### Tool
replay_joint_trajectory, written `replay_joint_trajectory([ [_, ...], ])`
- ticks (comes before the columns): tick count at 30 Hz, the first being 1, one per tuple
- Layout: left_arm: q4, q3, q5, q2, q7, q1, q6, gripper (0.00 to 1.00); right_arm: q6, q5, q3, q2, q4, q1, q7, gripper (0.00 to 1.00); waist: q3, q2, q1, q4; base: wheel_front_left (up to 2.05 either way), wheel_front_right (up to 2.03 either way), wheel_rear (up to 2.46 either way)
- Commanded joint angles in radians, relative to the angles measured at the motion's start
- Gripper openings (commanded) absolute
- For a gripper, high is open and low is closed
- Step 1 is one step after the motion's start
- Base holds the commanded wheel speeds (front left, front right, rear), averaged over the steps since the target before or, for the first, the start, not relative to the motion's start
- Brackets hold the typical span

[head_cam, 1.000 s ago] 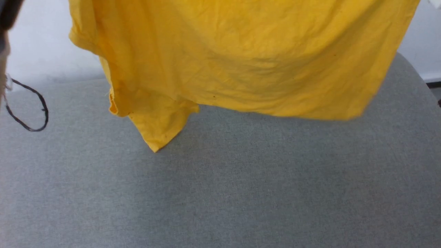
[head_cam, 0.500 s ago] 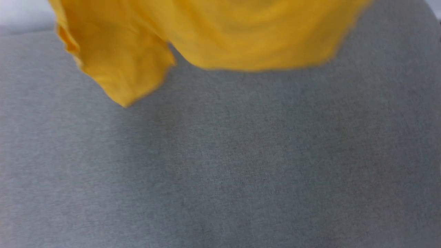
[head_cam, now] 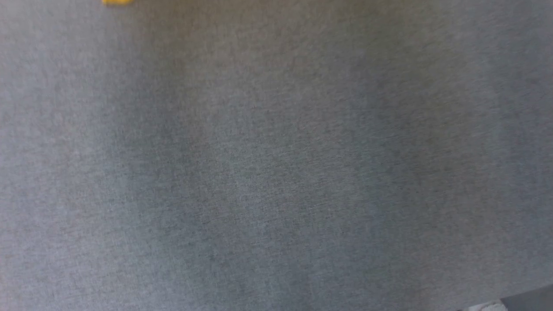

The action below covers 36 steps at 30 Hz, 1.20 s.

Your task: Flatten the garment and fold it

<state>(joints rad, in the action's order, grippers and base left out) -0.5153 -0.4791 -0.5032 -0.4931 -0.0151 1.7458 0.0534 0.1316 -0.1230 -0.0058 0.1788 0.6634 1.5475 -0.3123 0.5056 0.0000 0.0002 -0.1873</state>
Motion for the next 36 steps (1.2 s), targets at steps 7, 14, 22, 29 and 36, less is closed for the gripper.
replay_joint_trajectory([
  [7, 0.0, -0.026, -0.034, -0.005, -0.059, -0.102, 0.043, 0.0, -0.001, -0.049, 0.089, 0.033, 0.043, -0.04, 0.046, 0.0, 0.171, 0.0, -0.0002, 0.081, 0.0, 0.0, 0.0],
  [14, 0.111, -0.067, -0.103, -0.021, -0.076, -0.264, 0.066, 0.0, -0.001, -0.222, 0.228, 0.108, -0.055, -0.154, 0.048, 0.0, 0.184, 0.0, -0.0002, 0.115, 0.0, 0.0, 0.0],
  [22, 0.381, -0.083, -0.181, -0.09, -0.072, -0.594, 0.023, 0.0, -0.001, -0.413, 0.243, 0.251, -0.357, -0.477, 0.03, 0.0, 0.128, 0.0, -0.0002, 0.134, 0.0, 0.0, 0.0],
  [29, 0.62, -0.106, -0.208, -0.181, -0.051, -0.952, -0.113, 0.0, -0.001, -0.451, 0.108, 0.269, -0.598, -0.864, -0.006, 0.0, 0.051, 0.0, -0.0002, 0.132, 0.0, 0.0, 0.0],
  [36, 0.717, -0.156, -0.267, -0.226, -0.015, -1.247, -0.214, 0.0, -0.001, -0.426, -0.024, 0.186, -0.727, -1.163, -0.045, 0.0, -0.035, 0.0, -0.0002, 0.134, 0.0, 0.0, 0.0],
])
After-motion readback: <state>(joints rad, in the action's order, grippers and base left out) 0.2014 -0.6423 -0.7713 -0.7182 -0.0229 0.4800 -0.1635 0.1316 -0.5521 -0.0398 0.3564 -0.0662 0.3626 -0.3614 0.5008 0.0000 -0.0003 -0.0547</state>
